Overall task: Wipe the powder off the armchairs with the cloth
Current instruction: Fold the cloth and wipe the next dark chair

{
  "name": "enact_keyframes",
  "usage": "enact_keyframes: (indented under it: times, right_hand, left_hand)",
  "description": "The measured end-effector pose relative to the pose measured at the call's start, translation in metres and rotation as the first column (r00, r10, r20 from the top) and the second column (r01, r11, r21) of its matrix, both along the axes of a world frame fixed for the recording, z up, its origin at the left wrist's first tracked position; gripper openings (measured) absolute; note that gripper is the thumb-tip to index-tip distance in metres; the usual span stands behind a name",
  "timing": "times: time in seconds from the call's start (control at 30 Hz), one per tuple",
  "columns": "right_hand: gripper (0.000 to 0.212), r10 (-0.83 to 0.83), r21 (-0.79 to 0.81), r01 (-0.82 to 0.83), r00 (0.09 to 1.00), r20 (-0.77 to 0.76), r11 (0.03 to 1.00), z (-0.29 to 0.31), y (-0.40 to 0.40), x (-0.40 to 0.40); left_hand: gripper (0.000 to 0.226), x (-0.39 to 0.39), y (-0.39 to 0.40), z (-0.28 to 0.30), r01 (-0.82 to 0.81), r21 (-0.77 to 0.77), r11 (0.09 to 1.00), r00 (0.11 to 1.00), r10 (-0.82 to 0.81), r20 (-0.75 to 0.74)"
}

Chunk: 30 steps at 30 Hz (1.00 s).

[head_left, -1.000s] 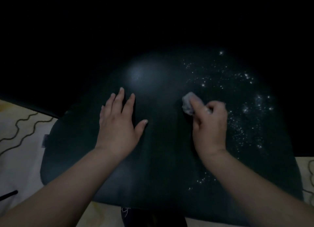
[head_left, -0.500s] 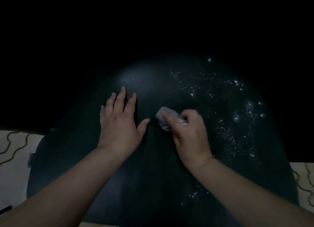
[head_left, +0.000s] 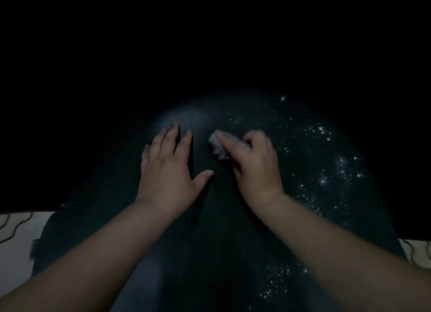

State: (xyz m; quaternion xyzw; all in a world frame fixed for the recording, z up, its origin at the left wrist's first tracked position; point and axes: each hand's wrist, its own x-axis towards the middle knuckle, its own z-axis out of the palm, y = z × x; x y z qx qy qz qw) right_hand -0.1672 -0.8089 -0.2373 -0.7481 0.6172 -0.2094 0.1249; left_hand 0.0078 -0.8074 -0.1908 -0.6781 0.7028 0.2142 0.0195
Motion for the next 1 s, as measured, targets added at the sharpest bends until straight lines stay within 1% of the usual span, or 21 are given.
enact_keyframes:
  times: [0.03,0.1,0.17,0.2,0.23,0.27,0.33,0.4,0.43,0.47,0.5,0.57,0.63,0.67,0.7,0.77,0.8,0.83,0.9,0.93,1.0]
  right_hand:
    - [0.068,-0.019,-0.007,0.018,1.0,-0.013,1.0,0.0,-0.021,-0.004]
    - [0.061,-0.17,-0.007,0.17,0.985,0.005,0.985,-0.001,-0.046,-0.017]
    - [0.057,-0.364,0.008,0.365,0.929,0.057,0.931,0.0,-0.034,-0.019]
    - [0.056,-0.415,0.001,0.416,0.907,0.067,0.909,0.001,-0.018,-0.016]
    - [0.057,-0.422,-0.003,0.423,0.903,0.081,0.906,0.003,-0.001,-0.01]
    - [0.059,-0.391,0.011,0.392,0.917,0.076,0.92,0.005,0.012,-0.003]
    - [0.061,-0.213,0.052,0.21,0.975,0.062,0.976,0.004,0.007,0.002]
    - [0.047,-0.067,0.082,0.066,0.998,0.009,0.994,-0.001,-0.031,-0.01]
    - [0.042,-0.057,0.085,0.059,0.998,-0.029,0.995,-0.001,-0.051,-0.019]
    - [0.045,-0.094,0.042,0.096,0.995,-0.035,0.995,-0.003,-0.068,-0.03]
    - [0.046,-0.162,0.013,0.163,0.985,-0.064,0.987,-0.005,-0.076,-0.044]
    - [0.047,-0.297,-0.033,0.296,0.954,-0.04,0.955,-0.007,-0.06,-0.06]
    - [0.031,-0.321,0.004,0.322,0.946,-0.034,0.947,-0.009,-0.025,-0.057]
    - [0.023,-0.298,0.03,0.299,0.954,-0.028,0.954,-0.005,-0.012,-0.05]
    - [0.024,-0.247,0.025,0.246,0.969,0.009,0.969,-0.005,-0.005,-0.044]
    - [0.049,0.006,0.049,-0.005,0.999,-0.035,0.999,-0.002,-0.023,-0.044]
    - [0.052,0.007,0.077,-0.003,0.999,-0.044,0.997,-0.001,-0.044,-0.053]
    - [0.044,-0.056,0.091,0.057,0.998,-0.016,0.994,-0.004,-0.066,-0.063]
    - [0.036,-0.308,0.05,0.306,0.951,0.039,0.951,-0.001,-0.094,-0.08]
    - [0.037,-0.394,0.037,0.394,0.919,0.009,0.918,0.002,-0.092,-0.085]
    - [0.047,-0.436,-0.02,0.436,0.899,-0.04,0.9,0.001,-0.061,-0.09]
  left_hand:
    - [0.092,0.0,-0.002,0.0,0.0,0.009,1.0,1.0,0.0,0.003]
    - [0.096,0.0,-0.005,0.001,0.007,0.021,1.0,1.0,-0.008,0.01]
    - [0.102,0.0,-0.005,0.003,0.026,0.045,0.999,0.999,-0.028,0.028]
    - [0.105,-0.001,-0.006,0.003,0.03,0.055,0.998,0.999,-0.032,0.039]
    - [0.107,-0.003,-0.008,0.004,0.03,0.064,0.997,0.998,-0.034,0.052]
    - [0.109,-0.005,-0.01,0.004,0.031,0.071,0.997,0.997,-0.036,0.061]
    - [0.111,-0.011,-0.014,0.005,0.037,0.077,0.996,0.997,-0.041,0.061]
    - [0.11,-0.015,-0.019,0.004,0.04,0.073,0.996,0.998,-0.044,0.051]
    - [0.109,-0.017,-0.021,0.004,0.047,0.066,0.997,0.998,-0.05,0.046]
    - [0.108,-0.018,-0.023,0.003,0.056,0.057,0.997,0.997,-0.058,0.042]
    - [0.108,-0.018,-0.025,0.003,0.064,0.052,0.997,0.997,-0.066,0.04]
    - [0.109,-0.021,-0.03,0.003,0.073,0.048,0.996,0.996,-0.075,0.042]
    - [0.111,-0.027,-0.033,0.002,0.078,0.05,0.996,0.995,-0.081,0.052]
    - [0.112,-0.03,-0.034,0.002,0.084,0.052,0.995,0.994,-0.087,0.059]
    - [0.113,-0.034,-0.035,0.001,0.093,0.054,0.994,0.993,-0.097,0.063]
    - [0.114,-0.043,-0.035,0.0,0.117,0.058,0.991,0.99,-0.121,0.068]
    - [0.114,-0.047,-0.035,-0.001,0.126,0.057,0.99,0.989,-0.13,0.072]
    - [0.114,-0.05,-0.035,-0.002,0.132,0.053,0.99,0.988,-0.136,0.077]
    - [0.115,-0.053,-0.035,-0.003,0.134,0.045,0.99,0.987,-0.137,0.08]
    - [0.115,-0.054,-0.035,-0.003,0.133,0.047,0.99,0.987,-0.137,0.079]
    - [0.116,-0.056,-0.035,-0.003,0.124,0.049,0.991,0.989,-0.128,0.074]
